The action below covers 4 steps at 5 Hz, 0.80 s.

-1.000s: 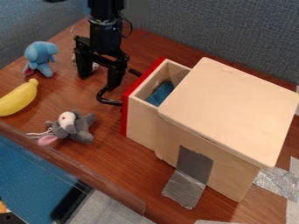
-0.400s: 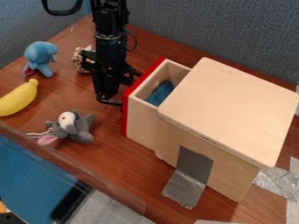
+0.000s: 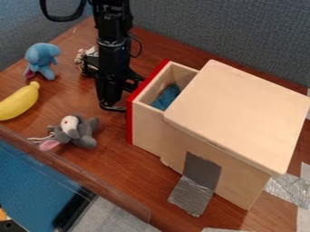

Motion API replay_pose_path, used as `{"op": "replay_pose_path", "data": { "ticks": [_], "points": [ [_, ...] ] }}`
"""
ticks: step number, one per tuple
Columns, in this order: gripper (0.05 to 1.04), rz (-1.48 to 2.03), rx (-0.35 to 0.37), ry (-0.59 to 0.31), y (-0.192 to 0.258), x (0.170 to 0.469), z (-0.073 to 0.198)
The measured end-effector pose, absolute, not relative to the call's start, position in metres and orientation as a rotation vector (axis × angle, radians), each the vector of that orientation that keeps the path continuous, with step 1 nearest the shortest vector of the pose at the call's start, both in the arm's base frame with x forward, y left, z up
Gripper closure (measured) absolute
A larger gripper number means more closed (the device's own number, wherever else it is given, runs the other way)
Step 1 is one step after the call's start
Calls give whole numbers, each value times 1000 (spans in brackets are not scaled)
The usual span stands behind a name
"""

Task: Close the drawer

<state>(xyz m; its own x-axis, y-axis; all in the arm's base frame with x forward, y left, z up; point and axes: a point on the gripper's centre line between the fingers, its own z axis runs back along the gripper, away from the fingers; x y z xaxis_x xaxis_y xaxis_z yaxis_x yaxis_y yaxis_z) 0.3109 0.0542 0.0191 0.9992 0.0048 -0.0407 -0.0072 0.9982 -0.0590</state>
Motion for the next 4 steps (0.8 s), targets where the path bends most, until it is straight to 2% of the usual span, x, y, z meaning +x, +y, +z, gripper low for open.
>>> {"op": "replay_pose_path", "data": {
  "ticks": [2, 3, 4],
  "points": [
    [959, -115, -93, -19, -4, 315, 45],
    [959, -105, -100, -10, -8, 314, 46],
    [919, -95, -102, -11, -8, 315, 47]
  ]
}}
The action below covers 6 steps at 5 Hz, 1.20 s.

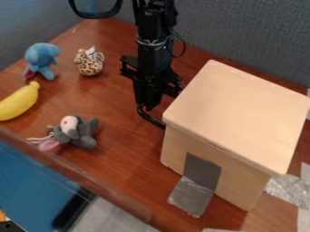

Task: Close the drawer

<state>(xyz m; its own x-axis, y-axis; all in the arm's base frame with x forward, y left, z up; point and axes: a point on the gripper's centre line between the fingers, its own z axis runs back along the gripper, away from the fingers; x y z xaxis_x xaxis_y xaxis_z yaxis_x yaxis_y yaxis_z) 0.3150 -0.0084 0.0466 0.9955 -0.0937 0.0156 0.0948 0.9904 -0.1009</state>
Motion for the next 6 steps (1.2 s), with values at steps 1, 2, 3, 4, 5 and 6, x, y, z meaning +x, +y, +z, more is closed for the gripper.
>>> {"op": "replay_pose_path", "data": {
  "ticks": [1, 2, 3, 4, 5, 6],
  "points": [
    [694, -76, -96, 9, -6, 314, 50],
    [387, -60, -79, 3, 3, 319, 56],
    [118, -48, -67, 17, 13, 318, 59],
    [80, -66, -45, 17, 21, 316, 71],
    [83, -88, -6, -38, 26, 315, 94],
    [83, -107, 38, -54, 34, 309, 112]
  ]
}}
